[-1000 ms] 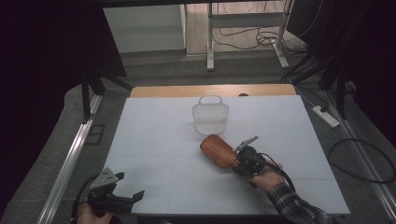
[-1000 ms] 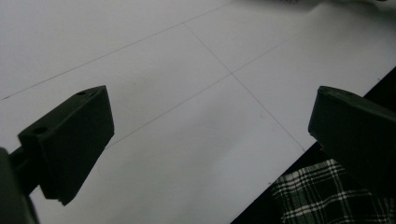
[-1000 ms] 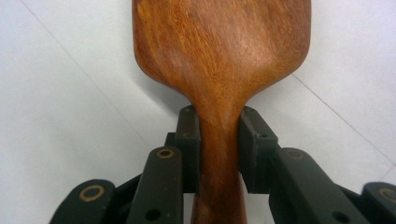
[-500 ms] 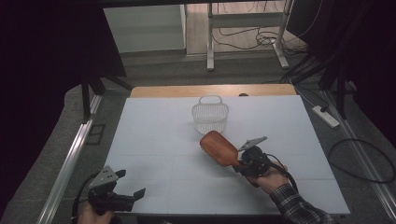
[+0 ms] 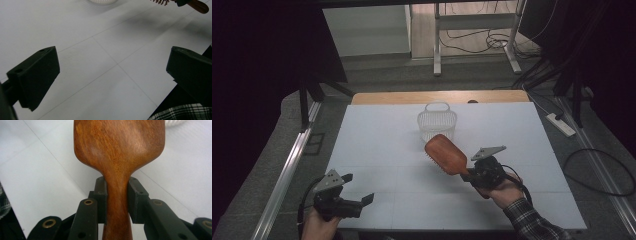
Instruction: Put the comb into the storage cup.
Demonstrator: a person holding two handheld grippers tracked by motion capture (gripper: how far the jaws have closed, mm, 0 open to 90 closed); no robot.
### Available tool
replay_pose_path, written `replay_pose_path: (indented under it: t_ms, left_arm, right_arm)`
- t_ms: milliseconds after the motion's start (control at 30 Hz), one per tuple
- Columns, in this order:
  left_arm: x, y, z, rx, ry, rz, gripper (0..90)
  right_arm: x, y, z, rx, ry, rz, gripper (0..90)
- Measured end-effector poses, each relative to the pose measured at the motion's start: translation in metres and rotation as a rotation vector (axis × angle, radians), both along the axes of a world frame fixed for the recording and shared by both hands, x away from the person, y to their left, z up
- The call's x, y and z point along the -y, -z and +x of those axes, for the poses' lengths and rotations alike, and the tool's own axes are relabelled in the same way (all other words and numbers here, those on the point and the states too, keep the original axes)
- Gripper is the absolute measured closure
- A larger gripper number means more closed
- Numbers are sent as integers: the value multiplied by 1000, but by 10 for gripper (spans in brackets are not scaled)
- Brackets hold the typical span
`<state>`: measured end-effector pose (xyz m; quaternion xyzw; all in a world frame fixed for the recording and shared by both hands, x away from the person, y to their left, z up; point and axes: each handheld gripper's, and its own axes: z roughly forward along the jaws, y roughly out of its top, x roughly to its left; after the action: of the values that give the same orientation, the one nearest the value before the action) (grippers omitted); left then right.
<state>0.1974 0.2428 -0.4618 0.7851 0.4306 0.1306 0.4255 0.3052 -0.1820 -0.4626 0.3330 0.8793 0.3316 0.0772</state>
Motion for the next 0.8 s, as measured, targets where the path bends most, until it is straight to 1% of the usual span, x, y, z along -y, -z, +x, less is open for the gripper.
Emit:
replay_pose_path:
  t_ms: [67,200,233,267,300,333,400,433,600,733,767,800]
  left_arm:
    - [4,-1,5,-6,4,-5,0]
    - [10,-2,15,-16,19,-31,0]
    - [12,-3,20,-17,23,-38,0]
    - [12,-3,20,-17,23,-38,0]
    - [14,-4,26,-21,26,-54,0]
    - [14,-4,26,-21,26,-54,0]
    - [18,-5,32,-26,37,-75,0]
    - [20,-6,35,-30,45,-82,0]
    - [32,-11,48,-34,71,-102,0]
    - [41,-14,59,-41,92,-139,0]
    - [44,-16,64,-47,102,-153,0]
    - [44,-16,64,-47,102,-153,0]
  right_arm:
    - [0,-3,-1,15,-6,18,724]
    - [0,-7,-4,33,-5,36,724]
    - [-1,-9,-5,47,-7,44,724]
    - [0,-10,-5,44,-10,49,724]
    - [0,-11,-5,47,-10,54,724]
    - [0,-11,-5,47,-10,54,724]
    - [0,-12,-6,55,-13,63,724]
    - [0,-13,-7,70,-12,64,724]
    - [1,-16,-9,83,-17,83,724]
    - [1,-18,-11,95,-21,97,724]
    - [1,-19,-12,98,-22,102,724]
    - [1,-19,-12,98,-22,102,724]
